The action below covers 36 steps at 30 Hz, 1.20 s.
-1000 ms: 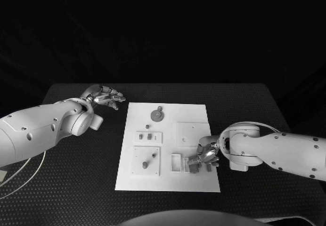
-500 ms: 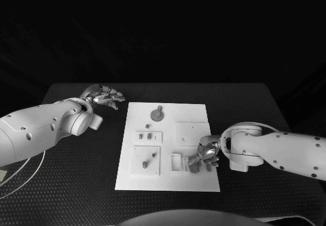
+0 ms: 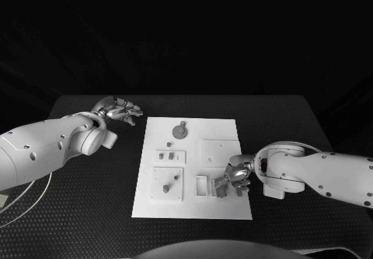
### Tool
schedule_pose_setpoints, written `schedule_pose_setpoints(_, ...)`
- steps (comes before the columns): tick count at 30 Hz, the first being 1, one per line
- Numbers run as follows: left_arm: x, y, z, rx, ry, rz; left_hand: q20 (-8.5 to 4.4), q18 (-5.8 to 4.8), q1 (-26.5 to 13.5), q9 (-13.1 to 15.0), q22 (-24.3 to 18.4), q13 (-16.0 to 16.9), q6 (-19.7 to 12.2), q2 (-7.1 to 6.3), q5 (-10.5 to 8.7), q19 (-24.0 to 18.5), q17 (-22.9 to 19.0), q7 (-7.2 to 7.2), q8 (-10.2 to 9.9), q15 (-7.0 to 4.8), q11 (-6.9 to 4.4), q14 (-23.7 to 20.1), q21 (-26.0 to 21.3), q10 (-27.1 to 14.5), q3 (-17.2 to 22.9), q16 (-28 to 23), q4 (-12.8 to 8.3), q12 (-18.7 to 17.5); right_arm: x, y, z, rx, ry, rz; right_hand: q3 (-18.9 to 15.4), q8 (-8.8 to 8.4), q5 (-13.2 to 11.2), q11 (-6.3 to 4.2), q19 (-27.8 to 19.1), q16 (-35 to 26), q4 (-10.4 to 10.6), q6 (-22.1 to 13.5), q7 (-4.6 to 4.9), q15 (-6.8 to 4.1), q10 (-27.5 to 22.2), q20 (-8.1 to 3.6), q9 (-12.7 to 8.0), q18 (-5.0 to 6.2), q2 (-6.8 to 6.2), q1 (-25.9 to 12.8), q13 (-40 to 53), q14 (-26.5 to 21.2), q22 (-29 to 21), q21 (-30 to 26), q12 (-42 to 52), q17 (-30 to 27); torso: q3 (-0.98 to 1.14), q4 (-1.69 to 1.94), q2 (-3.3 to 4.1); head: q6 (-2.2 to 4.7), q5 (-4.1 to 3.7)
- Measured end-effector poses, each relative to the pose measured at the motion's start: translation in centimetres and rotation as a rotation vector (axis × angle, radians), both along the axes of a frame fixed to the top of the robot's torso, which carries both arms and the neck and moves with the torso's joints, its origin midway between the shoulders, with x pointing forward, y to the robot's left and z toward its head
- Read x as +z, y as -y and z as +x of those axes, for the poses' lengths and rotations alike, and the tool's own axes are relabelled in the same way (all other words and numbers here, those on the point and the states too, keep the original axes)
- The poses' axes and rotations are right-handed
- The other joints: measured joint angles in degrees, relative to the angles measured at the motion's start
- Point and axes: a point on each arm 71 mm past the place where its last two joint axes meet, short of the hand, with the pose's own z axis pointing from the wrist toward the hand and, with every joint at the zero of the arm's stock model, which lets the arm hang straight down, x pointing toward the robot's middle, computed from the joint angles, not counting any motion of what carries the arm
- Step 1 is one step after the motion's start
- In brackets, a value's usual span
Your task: Assemble the parts on the task board
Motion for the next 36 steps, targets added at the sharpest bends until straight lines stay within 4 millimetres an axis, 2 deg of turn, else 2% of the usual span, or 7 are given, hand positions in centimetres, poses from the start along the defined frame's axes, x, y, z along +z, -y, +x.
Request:
schedule_pose_setpoints(14, 0.0, 0.0, 0.0, 0.001, 0.0, 0.0, 0.0, 0.0, 0.0, 0.0, 0.0, 0.0, 0.0, 0.0, 0.0, 0.0, 0.0, 0.0, 0.0, 0.0, -0.01, 0.0, 0.0, 0.0, 0.0, 0.0, 0.0, 0.0, 2.5, 0.0, 0.8, -0.004, 0.062, 0.03, 0.2, 0.05, 0.0, 0.0, 0.0, 0.0, 0.2, 0.0, -0.02, 0.01, 0.0, 0.0, 0.2, -0.06, -0.1, -0.2, 0.0, 0.0, 0.0, 0.0, 0.0, 0.0, -0.02, 0.0, -0.01, 0.05, 0.05)
schedule_pose_setpoints(15, 0.0, 0.0, 0.0, 0.001, 0.0, 0.0, 0.0, 0.0, 0.0, 0.0, 0.0, 0.0, 0.0, 0.0, 0.0, 0.0, 0.0, 0.0, 0.0, 0.0, -0.01, 0.0, 0.0, 0.0, 0.0, 0.0, 0.0, 0.0, 2.5, -0.1, 0.8, -0.003, 0.062, 0.032, 0.2, 0.05, 0.0, 0.0, 0.0, 0.0, 0.1, 0.0, -0.03, 0.02, 0.0, 0.01, 0.2, -0.06, -0.11, -0.2, 0.0, 0.0, 0.0, 0.0, 0.0, 0.0, -0.02, 0.0, -0.02, 0.05, 0.05)
schedule_pose_setpoints(17, 0.0, 0.0, 0.0, 0.001, 0.0, 0.0, 0.0, 0.0, 0.0, 0.0, 0.0, 0.0, 0.0, 0.0, 0.0, 0.0, 0.0, 0.0, 0.0, 0.0, -0.01, 0.0, 0.0, 0.0, 0.0, 0.0, 0.0, 0.0, 2.5, -0.5, 0.8, -0.001, 0.06, 0.039, 2.2, 0.04, 0.0, 0.0, 0.0, 0.0, -1.9, 0.0, -0.04, 0.09, 0.0, 0.01, 0.2, -0.11, -0.67, -0.8, 0.0, 0.1, 0.0, 0.0, 0.0, 0.0, -0.02, 0.0, -0.01, 0.05, 0.05)
schedule_pose_setpoints(21, 0.0, 0.0, 0.0, 0.0, 0.0, 0.0, 0.0, 0.0, 0.0, 0.0, 0.0, 0.0, 0.0, 0.0, 0.0, 0.0, 0.0, 0.0, 0.0, 0.0, -0.01, 0.0, 0.0, 0.0, 0.0, 0.0, 0.0, 0.0, 2.5, -1.5, 0.8, 0.009, 0.044, 0.057, 2.5, 0.04, 0.0, 0.0, 0.0, 0.0, -2.2, 0.0, -0.05, 0.09, 0.0, 0.01, 0.2, -0.13, -0.85, -1.0, 0.0, 0.1, 0.0, 0.0, 0.0, 0.0, -0.02, 0.02, -0.01, 0.06, 0.09)
schedule_pose_setpoints(23, 0.0, 0.0, 0.0, 0.0, -0.001, 0.0, 0.0, 0.0, 0.0, 0.0, 0.0, 0.0, 0.0, 0.0, 0.0, 0.0, 0.0, 0.0, 0.0, 0.0, -0.01, 0.0, 0.0, 0.0, 0.0, 0.0, 0.0, 0.0, 2.4, -2.0, 0.9, 0.012, 0.035, 0.064, 4.0, -0.02, -0.1, 0.0, 0.0, 0.0, -3.6, 0.0, -0.06, 0.09, 0.0, 0.01, 0.1, -0.19, -0.92, -1.0, 0.0, 0.1, 0.0, 0.0, 0.0, 0.0, -0.02, 0.03, -0.01, 0.05, 0.09)
schedule_pose_setpoints(30, 0.0, 0.1, 0.0, -0.002, -0.001, -0.001, 0.0, 0.0, 0.0, 0.0, 0.0, 0.0, 0.0, 0.0, 0.0, 0.0, 0.0, 0.0, 0.0, 0.0, -0.02, 0.0, 0.0, 0.0, 0.0, 0.0, 0.0, 0.0, 2.0, -3.8, 1.2, 0.026, -0.009, 0.088, 4.5, -0.18, -0.2, 0.01, 0.0, 0.0, -3.7, 0.0, -0.06, 0.09, 0.0, 0.01, 0.1, -0.44, -0.93, -1.0, -0.1, 0.1, 0.0, 0.0, 0.0, 0.0, -0.06, 0.07, -0.01, -0.09, 0.09)
schedule_pose_setpoints(36, 0.0, 0.0, 0.0, -0.002, -0.001, -0.001, 0.0, 0.0, 0.0, 0.0, 0.0, 0.0, 0.0, 0.0, 0.0, 0.0, 0.0, 0.0, 0.0, 0.0, -0.02, 0.0, 0.0, 0.0, 0.0, 0.0, 0.0, 0.0, 1.4, -4.1, 1.1, 0.025, -0.031, 0.087, 4.5, -0.21, 0.0, 0.01, 0.0, 0.0, -3.7, 0.0, -0.07, 0.1, 0.0, 0.01, 0.1, -0.46, -0.93, -1.0, -0.1, 0.1, 0.0, 0.0, 0.0, 0.0, -0.06, 0.12, -0.01, -0.16, 0.14)
